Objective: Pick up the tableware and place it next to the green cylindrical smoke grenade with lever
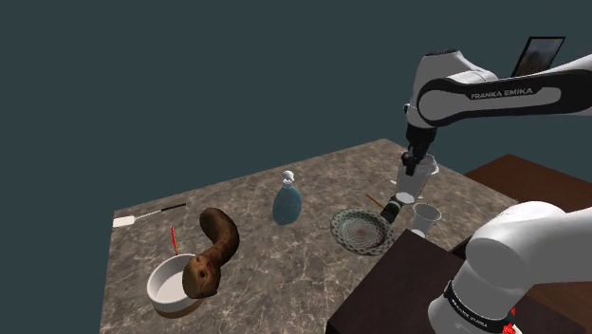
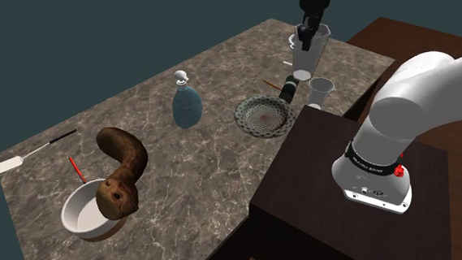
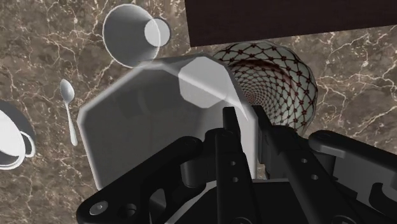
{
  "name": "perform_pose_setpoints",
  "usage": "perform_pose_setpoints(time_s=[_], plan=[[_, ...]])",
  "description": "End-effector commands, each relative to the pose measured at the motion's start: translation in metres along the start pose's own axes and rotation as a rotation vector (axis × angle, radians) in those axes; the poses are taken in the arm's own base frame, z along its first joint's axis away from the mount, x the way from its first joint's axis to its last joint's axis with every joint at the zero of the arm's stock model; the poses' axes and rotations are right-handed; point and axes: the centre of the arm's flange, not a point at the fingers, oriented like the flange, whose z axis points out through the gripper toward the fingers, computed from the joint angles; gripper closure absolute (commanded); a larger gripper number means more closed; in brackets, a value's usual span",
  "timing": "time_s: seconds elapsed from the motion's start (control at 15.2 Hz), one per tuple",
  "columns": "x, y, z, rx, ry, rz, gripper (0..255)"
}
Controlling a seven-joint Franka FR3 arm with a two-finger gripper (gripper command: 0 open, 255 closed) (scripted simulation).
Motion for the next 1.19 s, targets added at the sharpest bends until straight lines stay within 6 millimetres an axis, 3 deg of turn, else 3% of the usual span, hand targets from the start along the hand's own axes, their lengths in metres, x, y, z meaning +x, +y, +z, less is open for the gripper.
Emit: perform_pose_setpoints(time_s=[0.0, 1.12], plan=[[-0.008, 0.026, 0.004, -0.001, 0.000, -0.001, 255], [-0.091, 0.234, 0.029, -0.001, 0.000, -0.001, 255]])
